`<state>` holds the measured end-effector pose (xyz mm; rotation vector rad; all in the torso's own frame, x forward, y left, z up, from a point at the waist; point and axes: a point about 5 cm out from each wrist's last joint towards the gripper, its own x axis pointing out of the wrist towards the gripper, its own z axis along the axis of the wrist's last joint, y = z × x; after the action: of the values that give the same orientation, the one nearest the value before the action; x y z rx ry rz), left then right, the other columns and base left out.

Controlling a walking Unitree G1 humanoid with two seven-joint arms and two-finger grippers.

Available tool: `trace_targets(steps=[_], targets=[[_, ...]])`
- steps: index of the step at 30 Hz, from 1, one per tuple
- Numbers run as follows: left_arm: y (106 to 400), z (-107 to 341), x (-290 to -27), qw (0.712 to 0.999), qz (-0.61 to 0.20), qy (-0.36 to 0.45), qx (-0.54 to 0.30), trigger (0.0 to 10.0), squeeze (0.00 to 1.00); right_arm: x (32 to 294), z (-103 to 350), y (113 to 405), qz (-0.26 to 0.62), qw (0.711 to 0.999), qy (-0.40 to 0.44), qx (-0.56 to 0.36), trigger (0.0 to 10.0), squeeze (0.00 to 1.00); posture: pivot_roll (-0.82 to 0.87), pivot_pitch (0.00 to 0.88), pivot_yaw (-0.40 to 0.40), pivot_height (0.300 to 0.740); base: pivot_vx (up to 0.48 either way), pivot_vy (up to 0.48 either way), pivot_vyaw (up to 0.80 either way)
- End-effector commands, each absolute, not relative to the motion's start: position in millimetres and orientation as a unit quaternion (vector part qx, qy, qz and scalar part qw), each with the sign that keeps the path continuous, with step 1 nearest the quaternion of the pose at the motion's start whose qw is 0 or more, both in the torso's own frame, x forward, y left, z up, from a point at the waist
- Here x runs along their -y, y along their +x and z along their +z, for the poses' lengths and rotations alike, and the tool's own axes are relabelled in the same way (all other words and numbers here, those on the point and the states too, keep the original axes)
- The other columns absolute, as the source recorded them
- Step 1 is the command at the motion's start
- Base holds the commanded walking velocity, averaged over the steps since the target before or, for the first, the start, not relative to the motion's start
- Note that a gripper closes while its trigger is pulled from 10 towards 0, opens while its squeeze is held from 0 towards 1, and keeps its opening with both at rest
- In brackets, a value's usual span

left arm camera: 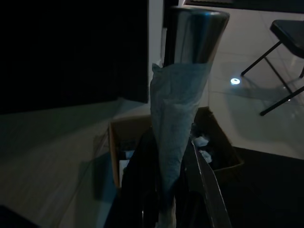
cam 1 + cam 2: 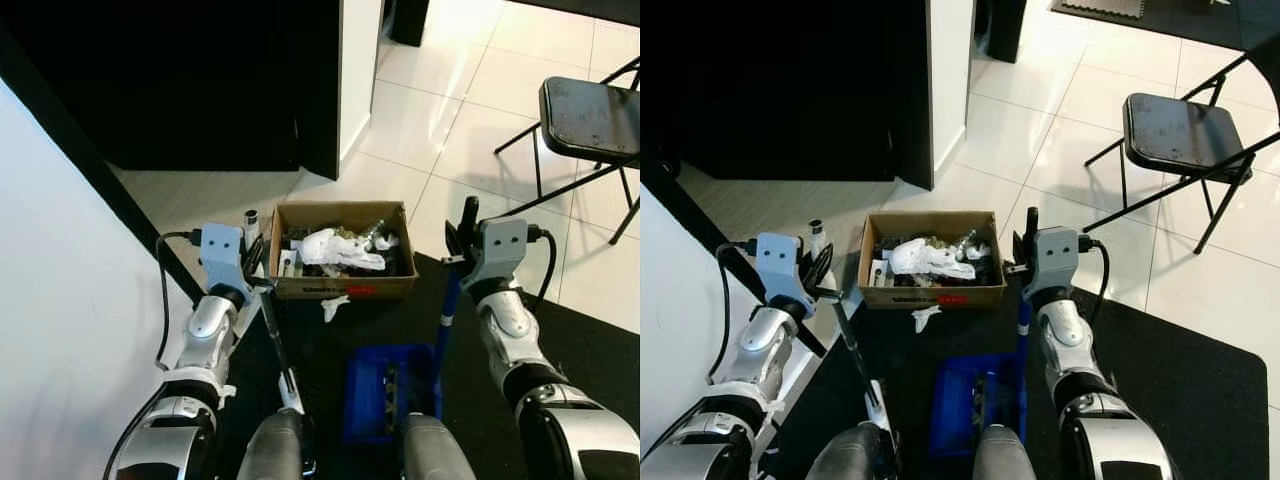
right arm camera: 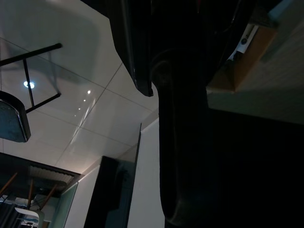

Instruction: Sweep floor

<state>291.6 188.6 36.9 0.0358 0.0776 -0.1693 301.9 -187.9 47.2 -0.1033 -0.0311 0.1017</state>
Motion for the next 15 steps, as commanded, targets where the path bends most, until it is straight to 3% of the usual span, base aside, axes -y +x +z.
trace_targets(steps=[1,15], targets=[[284.8,27.6,-194.6,0.994,-0.08,0.025,-0.067,10.0,0.0,191.1,46.7,301.0,0.047,0.997,-0.057,0.014,10.0,0.0,0.01,0.0,0.008,0.74,0.0,0.0,0.0],[299.3,49.0,-183.9,0.996,-0.087,0.025,-0.008,10.0,0.0,199.5,67.5,305.9,0.029,0.995,-0.045,0.086,10.0,0.0,0.0,0.0,0.019,0.74,0.0,0.0,0.0]])
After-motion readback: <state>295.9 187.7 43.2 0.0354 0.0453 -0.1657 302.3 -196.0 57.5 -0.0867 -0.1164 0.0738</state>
